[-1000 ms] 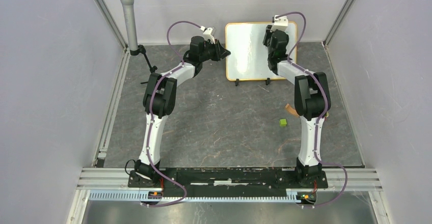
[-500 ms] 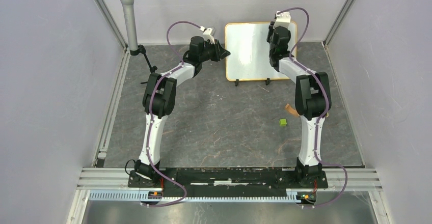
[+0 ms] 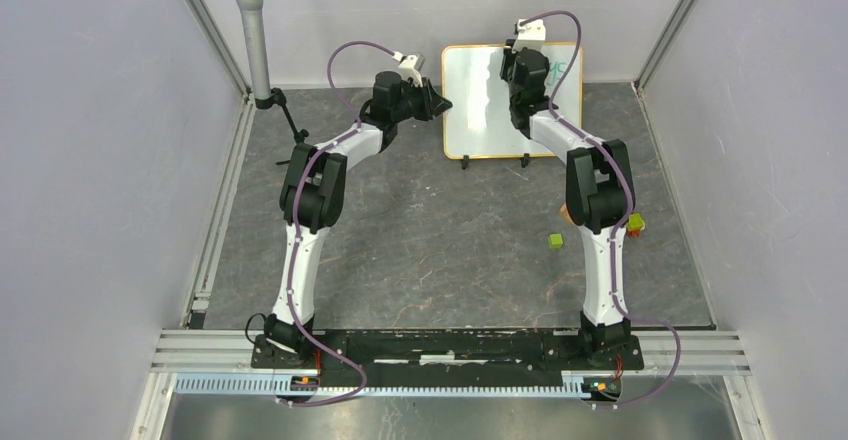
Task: Erase the whiteboard
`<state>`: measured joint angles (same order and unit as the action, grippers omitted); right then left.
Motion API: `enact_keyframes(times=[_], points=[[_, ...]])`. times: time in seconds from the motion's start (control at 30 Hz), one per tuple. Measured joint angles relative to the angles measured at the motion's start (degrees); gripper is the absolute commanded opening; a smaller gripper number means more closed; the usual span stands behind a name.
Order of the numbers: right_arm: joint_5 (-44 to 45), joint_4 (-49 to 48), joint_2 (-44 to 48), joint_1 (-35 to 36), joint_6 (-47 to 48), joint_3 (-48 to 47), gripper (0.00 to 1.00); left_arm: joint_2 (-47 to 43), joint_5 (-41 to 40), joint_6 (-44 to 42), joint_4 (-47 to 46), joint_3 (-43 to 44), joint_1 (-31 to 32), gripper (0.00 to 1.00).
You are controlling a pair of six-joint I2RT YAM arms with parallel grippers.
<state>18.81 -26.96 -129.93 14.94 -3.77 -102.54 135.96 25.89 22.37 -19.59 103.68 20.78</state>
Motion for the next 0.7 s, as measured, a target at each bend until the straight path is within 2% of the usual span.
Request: enact_keyframes(times=[0.7], points=[[1.77,0.17,0.00,-11.69,-2.64,0.02,0.35,-0.48,-0.94,-1.29,-0.13,-0.37,0.22,0.02]])
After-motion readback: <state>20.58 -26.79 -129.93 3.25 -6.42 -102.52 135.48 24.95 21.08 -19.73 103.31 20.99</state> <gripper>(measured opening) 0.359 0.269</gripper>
